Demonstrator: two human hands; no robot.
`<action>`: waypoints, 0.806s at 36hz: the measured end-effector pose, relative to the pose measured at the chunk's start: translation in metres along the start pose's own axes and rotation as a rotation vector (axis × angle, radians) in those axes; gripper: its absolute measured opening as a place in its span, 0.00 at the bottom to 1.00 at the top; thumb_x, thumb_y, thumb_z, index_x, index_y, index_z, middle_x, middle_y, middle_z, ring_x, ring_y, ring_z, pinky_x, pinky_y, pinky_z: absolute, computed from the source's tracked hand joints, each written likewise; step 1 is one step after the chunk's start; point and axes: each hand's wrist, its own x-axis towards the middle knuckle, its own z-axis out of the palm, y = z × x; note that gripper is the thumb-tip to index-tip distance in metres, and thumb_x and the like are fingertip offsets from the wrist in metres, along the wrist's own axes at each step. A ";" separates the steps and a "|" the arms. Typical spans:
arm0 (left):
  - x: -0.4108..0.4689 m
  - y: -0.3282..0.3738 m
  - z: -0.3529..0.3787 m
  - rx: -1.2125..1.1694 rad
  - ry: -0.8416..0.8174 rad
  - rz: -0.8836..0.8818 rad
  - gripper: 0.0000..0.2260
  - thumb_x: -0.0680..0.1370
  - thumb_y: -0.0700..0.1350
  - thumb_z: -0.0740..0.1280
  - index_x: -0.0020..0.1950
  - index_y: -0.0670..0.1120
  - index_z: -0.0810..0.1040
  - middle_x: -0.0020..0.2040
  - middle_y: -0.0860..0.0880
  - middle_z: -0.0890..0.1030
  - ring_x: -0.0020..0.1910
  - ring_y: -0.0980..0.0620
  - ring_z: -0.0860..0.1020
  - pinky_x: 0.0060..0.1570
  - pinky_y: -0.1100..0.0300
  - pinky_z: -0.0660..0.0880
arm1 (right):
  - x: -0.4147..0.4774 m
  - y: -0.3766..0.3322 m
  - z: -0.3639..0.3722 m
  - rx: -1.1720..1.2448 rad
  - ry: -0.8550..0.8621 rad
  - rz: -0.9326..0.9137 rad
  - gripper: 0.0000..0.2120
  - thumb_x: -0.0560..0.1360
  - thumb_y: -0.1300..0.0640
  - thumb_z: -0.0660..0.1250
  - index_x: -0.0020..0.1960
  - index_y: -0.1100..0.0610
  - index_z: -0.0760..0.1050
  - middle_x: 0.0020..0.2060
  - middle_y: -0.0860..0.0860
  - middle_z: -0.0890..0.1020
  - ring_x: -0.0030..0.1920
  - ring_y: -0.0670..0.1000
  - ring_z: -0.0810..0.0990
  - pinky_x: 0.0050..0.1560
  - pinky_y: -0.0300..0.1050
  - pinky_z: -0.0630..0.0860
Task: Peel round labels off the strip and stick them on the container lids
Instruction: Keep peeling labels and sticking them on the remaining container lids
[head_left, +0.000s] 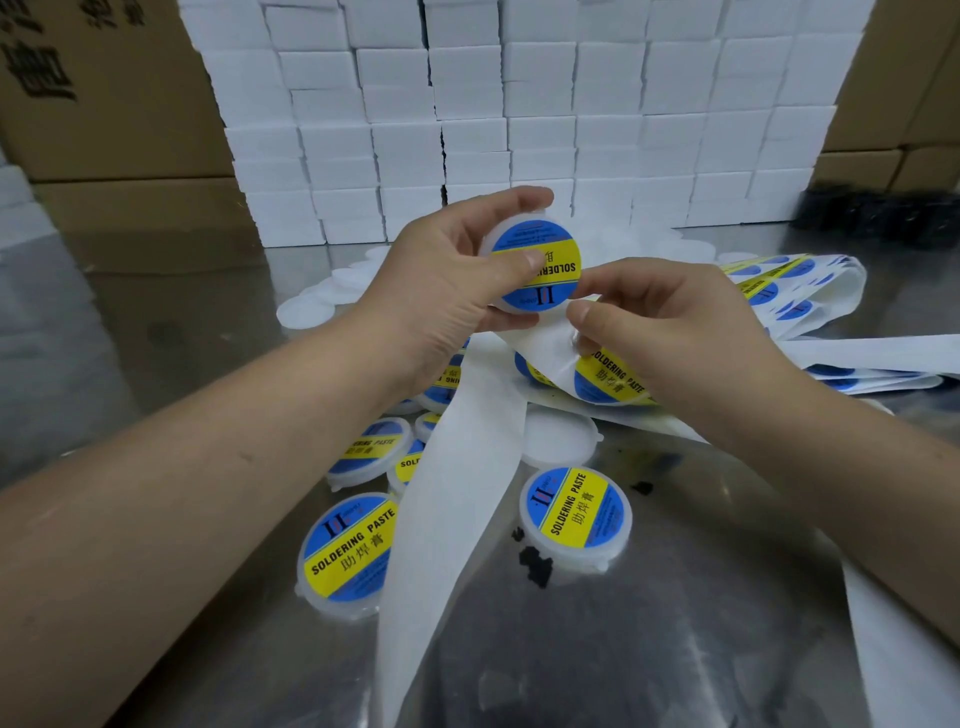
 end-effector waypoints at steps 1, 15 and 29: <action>0.000 0.000 0.000 0.001 -0.003 0.002 0.15 0.75 0.35 0.66 0.48 0.57 0.78 0.39 0.58 0.82 0.42 0.54 0.83 0.38 0.59 0.79 | 0.000 0.000 0.000 0.002 0.001 0.003 0.11 0.72 0.58 0.68 0.36 0.43 0.79 0.28 0.46 0.80 0.32 0.41 0.78 0.38 0.35 0.76; -0.001 -0.001 0.001 0.029 0.005 0.026 0.16 0.75 0.34 0.65 0.47 0.57 0.78 0.38 0.60 0.82 0.42 0.55 0.83 0.38 0.59 0.80 | 0.001 0.002 -0.001 -0.037 -0.005 0.010 0.09 0.72 0.57 0.67 0.38 0.44 0.79 0.29 0.47 0.81 0.32 0.41 0.78 0.39 0.35 0.76; -0.002 0.001 0.004 0.099 0.062 0.050 0.19 0.73 0.31 0.64 0.45 0.58 0.78 0.36 0.61 0.81 0.40 0.57 0.82 0.35 0.63 0.78 | 0.001 0.003 0.002 -0.084 0.017 0.031 0.07 0.72 0.57 0.67 0.40 0.45 0.79 0.32 0.46 0.82 0.32 0.39 0.78 0.37 0.31 0.75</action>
